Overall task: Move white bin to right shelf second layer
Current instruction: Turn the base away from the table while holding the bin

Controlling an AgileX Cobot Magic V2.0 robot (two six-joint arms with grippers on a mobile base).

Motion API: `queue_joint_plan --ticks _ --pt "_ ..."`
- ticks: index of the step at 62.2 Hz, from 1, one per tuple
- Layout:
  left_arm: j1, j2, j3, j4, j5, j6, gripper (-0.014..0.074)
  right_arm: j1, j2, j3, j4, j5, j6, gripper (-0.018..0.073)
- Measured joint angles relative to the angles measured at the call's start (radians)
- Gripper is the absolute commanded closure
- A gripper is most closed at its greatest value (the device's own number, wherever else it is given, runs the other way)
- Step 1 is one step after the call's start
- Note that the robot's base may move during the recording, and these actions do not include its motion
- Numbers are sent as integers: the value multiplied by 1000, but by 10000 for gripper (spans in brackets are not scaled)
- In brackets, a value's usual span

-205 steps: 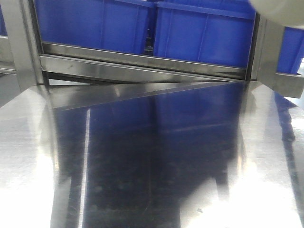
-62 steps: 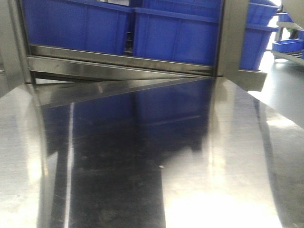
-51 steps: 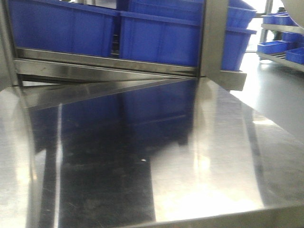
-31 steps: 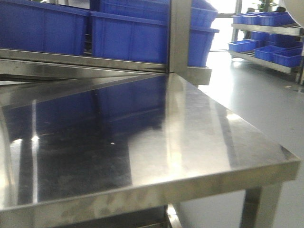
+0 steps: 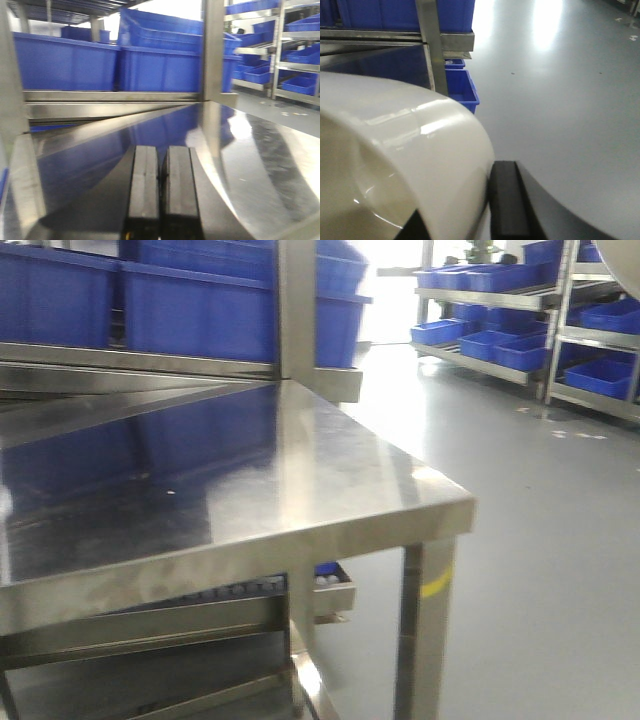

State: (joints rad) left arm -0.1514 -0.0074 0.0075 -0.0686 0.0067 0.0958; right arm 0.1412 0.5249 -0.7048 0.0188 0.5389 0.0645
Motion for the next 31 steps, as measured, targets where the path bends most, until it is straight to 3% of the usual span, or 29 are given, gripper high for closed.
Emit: queue_joint_plan --ticks 31 --pt "0 0 0 0 0 0 512 0 0 0 0 0 0 508"
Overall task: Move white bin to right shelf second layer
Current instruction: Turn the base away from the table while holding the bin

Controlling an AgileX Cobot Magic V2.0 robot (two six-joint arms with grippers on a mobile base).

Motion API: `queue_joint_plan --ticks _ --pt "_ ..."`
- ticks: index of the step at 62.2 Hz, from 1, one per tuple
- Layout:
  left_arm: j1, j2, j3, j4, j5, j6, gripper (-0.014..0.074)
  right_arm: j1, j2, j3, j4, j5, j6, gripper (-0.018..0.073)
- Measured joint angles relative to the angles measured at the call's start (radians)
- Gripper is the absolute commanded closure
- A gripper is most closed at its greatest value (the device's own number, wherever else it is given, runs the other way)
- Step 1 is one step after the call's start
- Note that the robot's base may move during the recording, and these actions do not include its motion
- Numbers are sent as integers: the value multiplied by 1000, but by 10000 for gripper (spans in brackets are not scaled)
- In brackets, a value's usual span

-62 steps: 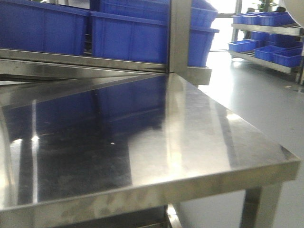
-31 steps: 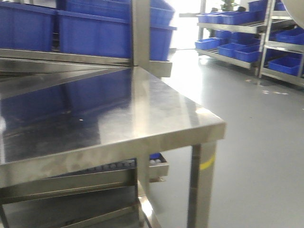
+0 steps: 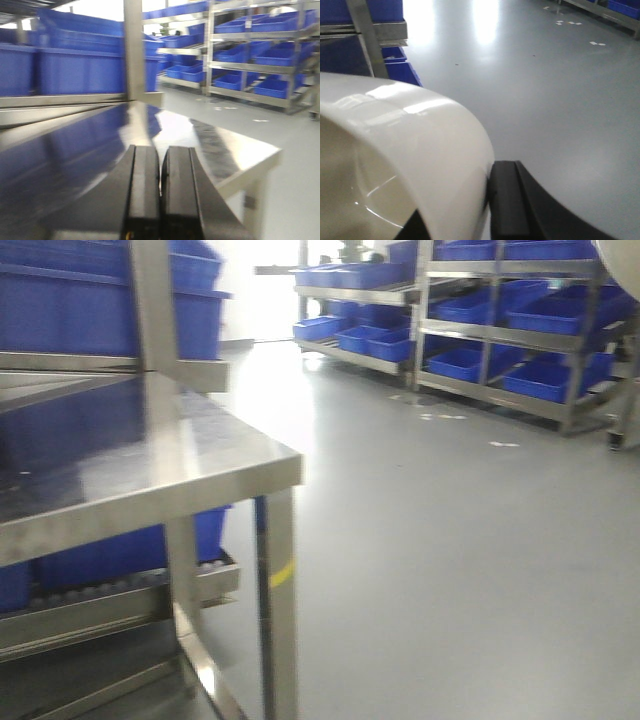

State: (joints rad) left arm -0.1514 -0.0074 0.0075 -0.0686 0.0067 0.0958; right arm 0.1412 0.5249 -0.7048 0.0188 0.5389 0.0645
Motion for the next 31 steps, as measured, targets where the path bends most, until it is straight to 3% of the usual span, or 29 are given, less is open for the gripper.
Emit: queue_joint_plan --ticks 31 --pt "0 0 0 0 0 0 512 0 0 0 0 0 0 508"
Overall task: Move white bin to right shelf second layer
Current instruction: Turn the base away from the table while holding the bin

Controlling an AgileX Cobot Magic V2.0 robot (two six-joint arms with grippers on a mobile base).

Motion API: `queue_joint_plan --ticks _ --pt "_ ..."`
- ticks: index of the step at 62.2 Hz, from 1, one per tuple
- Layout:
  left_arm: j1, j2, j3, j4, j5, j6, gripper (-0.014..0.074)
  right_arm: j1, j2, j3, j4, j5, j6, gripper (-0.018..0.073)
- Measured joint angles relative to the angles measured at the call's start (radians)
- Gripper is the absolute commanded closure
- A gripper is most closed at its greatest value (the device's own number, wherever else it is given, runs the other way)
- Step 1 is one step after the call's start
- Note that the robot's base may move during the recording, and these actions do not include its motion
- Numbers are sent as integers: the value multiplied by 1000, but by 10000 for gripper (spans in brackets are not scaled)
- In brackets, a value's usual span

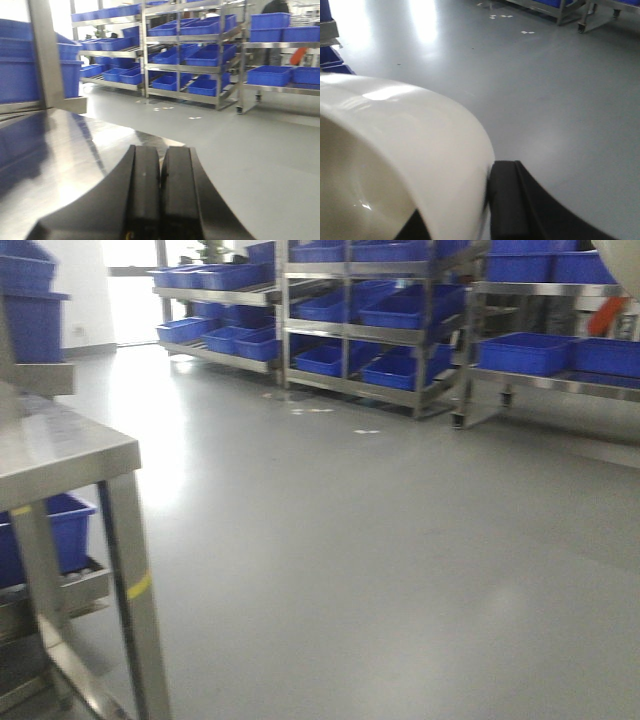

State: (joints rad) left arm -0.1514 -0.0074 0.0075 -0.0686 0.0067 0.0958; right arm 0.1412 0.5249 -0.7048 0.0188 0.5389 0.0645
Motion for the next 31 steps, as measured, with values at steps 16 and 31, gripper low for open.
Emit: queue_joint_plan --ticks 16,31 --pt "0 0 0 0 0 0 512 0 0 0 0 0 0 508" --pt "0 0 0 0 0 0 512 0 0 0 0 0 0 508"
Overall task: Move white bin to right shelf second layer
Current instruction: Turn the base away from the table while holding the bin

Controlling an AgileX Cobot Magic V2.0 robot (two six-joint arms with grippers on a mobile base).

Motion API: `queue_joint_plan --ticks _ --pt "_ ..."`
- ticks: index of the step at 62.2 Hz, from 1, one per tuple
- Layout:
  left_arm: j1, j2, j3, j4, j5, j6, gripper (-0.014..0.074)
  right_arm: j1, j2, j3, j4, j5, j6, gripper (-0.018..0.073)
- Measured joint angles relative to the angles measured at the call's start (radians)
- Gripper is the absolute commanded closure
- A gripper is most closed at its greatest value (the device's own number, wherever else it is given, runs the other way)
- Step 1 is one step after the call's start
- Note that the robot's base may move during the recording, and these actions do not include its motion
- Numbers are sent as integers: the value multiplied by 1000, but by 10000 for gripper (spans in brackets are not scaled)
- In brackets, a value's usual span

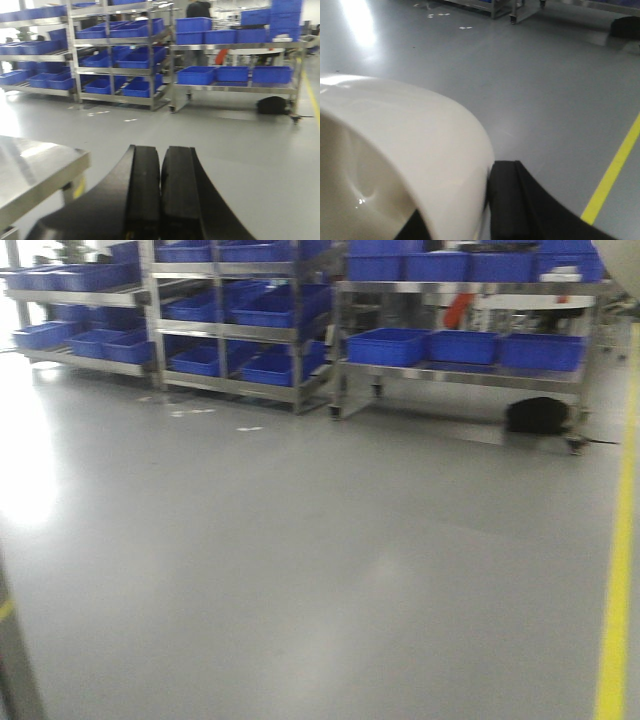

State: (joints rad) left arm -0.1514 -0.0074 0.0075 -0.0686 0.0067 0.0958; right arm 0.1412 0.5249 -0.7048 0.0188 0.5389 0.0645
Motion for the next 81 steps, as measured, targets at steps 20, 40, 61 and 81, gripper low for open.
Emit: queue_joint_plan --ticks 20,40,61,81 --pt "0 0 0 0 0 0 512 0 0 0 0 0 0 508" --pt "0 0 0 0 0 0 512 0 0 0 0 0 0 508" --pt "0 0 0 0 0 0 512 0 0 0 0 0 0 508" --pt "0 0 0 0 0 0 512 0 0 0 0 0 0 508"
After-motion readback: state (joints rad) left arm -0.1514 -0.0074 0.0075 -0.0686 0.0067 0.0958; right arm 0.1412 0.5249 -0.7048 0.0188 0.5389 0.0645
